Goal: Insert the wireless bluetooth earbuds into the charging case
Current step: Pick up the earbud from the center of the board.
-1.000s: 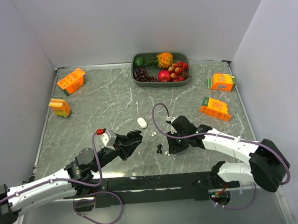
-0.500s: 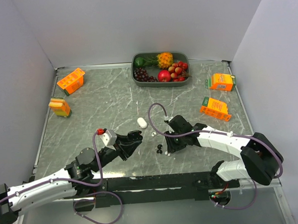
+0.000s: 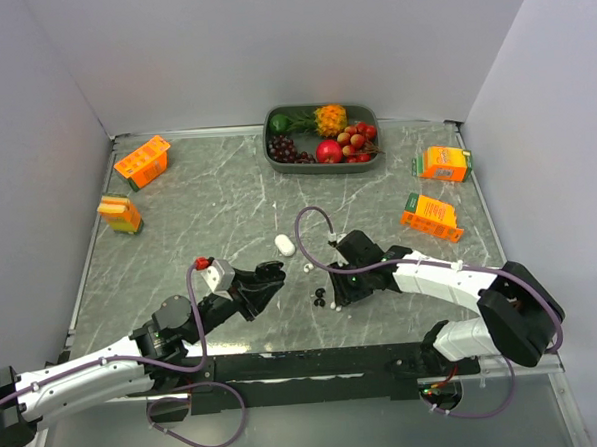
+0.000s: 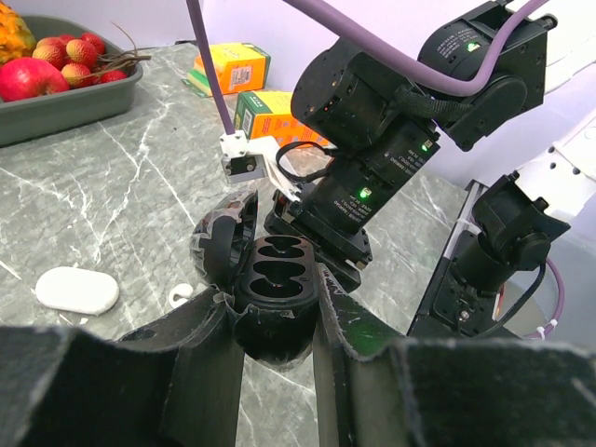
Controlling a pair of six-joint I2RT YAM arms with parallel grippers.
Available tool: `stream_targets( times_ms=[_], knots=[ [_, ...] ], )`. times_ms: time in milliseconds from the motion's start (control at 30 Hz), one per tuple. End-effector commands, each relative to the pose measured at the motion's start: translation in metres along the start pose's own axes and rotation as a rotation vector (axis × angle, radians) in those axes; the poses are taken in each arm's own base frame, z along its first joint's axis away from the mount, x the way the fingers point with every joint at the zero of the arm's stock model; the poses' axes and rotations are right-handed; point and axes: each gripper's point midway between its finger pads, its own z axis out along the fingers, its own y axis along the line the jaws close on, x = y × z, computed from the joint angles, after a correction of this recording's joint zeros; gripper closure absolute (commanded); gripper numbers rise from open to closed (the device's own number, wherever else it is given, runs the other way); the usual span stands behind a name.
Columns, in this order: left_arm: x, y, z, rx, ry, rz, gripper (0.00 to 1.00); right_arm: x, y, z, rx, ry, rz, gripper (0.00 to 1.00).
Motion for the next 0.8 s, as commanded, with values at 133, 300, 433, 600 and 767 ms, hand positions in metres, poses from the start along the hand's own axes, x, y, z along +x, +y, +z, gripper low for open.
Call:
stream_targets(
  times_ms=[133,300,433,600,767],
  knots=[
    [-0.010,-0.004,0.001,0.011,-0.037,-0.025,0.99,-0.017,0.011,-0.002,-0.006,-0.058,-0.023,0.54],
    [-0.013,-0.003,-0.002,0.006,-0.048,-0.025,0.99,-0.042,0.018,-0.023,-0.003,-0.152,-0.023,0.51],
    [-0.014,-0.003,-0.002,0.004,-0.048,-0.026,0.99,-0.065,0.027,-0.039,-0.016,-0.218,-0.036,0.50],
    [-0.012,-0.004,-0.003,0.007,-0.046,-0.031,0.99,-0.082,0.034,-0.032,-0.018,-0.203,-0.062,0.51],
    [-0.011,-0.003,-0.004,0.005,-0.037,-0.033,0.99,-0.085,0.036,-0.013,-0.022,-0.150,-0.066,0.53]
  ],
)
